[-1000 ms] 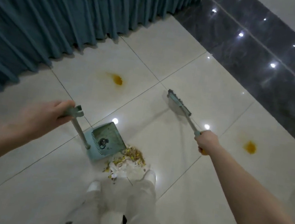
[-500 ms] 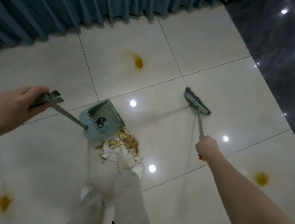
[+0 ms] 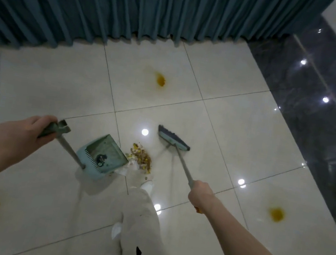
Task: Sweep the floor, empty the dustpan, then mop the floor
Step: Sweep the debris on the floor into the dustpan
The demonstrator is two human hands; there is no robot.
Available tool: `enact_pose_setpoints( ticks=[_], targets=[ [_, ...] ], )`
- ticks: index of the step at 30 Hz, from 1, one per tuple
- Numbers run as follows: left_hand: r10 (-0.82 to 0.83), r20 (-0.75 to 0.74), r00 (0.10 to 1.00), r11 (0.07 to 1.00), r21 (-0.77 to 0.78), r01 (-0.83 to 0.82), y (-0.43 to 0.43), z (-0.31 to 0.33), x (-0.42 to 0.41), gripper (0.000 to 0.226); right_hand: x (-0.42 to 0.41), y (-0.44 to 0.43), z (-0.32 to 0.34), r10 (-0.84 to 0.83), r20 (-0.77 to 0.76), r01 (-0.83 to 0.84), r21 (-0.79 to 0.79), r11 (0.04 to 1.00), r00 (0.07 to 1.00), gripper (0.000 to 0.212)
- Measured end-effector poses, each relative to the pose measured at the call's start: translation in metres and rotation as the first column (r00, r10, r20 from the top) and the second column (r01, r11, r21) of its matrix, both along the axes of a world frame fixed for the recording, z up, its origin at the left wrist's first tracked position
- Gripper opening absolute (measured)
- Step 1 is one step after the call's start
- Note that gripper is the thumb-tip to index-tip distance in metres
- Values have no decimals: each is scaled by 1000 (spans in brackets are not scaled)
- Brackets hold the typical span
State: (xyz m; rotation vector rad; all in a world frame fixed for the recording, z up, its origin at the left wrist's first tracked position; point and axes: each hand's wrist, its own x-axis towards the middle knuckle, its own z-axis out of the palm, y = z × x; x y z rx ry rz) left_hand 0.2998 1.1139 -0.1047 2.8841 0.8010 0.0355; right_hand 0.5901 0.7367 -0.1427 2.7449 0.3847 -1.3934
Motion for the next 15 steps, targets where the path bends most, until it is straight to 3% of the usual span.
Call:
enact_pose_setpoints(
  ticks=[6,15],
  targets=[
    [141,-33,989,990,21,-140,-65,12,-73,33,-73,-32,17,134,-61,-135,-8,991,989,28],
    [142,-29,989,989,35,-141,-129,8,-128,38,-50,-29,57,-32,-81,40,108,993,996,21]
  ],
)
